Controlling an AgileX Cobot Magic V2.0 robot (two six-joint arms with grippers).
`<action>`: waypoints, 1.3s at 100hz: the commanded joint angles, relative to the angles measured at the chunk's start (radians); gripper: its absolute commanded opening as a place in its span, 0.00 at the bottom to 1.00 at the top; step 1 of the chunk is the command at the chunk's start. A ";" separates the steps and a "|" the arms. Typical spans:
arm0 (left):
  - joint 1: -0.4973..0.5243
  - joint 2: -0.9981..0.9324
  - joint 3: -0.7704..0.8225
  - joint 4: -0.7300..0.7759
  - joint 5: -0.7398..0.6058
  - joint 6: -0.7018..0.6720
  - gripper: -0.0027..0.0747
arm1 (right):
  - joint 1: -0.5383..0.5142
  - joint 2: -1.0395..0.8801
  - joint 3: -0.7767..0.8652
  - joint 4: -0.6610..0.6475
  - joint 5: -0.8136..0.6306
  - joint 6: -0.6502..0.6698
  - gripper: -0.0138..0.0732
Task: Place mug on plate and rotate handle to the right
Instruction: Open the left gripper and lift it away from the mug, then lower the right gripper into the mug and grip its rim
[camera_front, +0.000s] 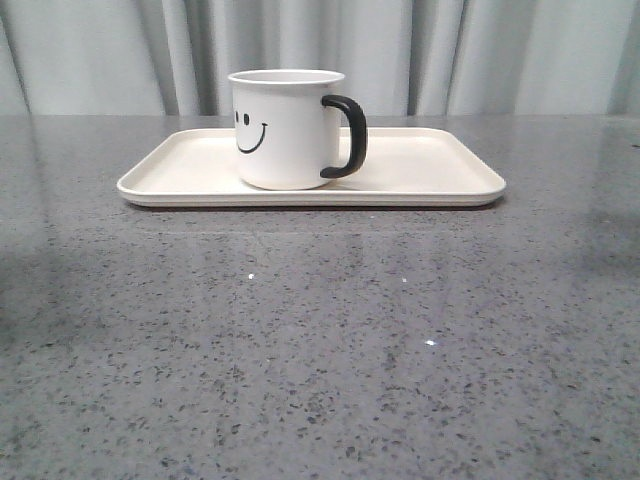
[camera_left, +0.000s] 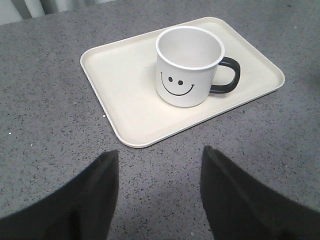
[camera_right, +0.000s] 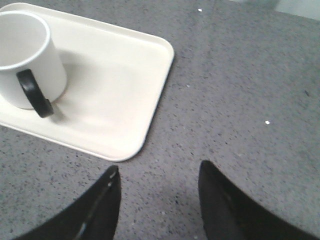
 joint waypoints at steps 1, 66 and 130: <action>-0.010 -0.009 -0.027 -0.010 -0.067 0.000 0.51 | 0.036 0.052 -0.092 -0.002 -0.045 -0.011 0.60; -0.010 -0.009 -0.027 -0.010 -0.055 0.000 0.51 | 0.181 0.503 -0.565 0.052 0.116 -0.011 0.64; -0.010 -0.009 -0.027 -0.010 -0.051 0.000 0.51 | 0.181 0.790 -0.860 0.114 0.202 -0.011 0.64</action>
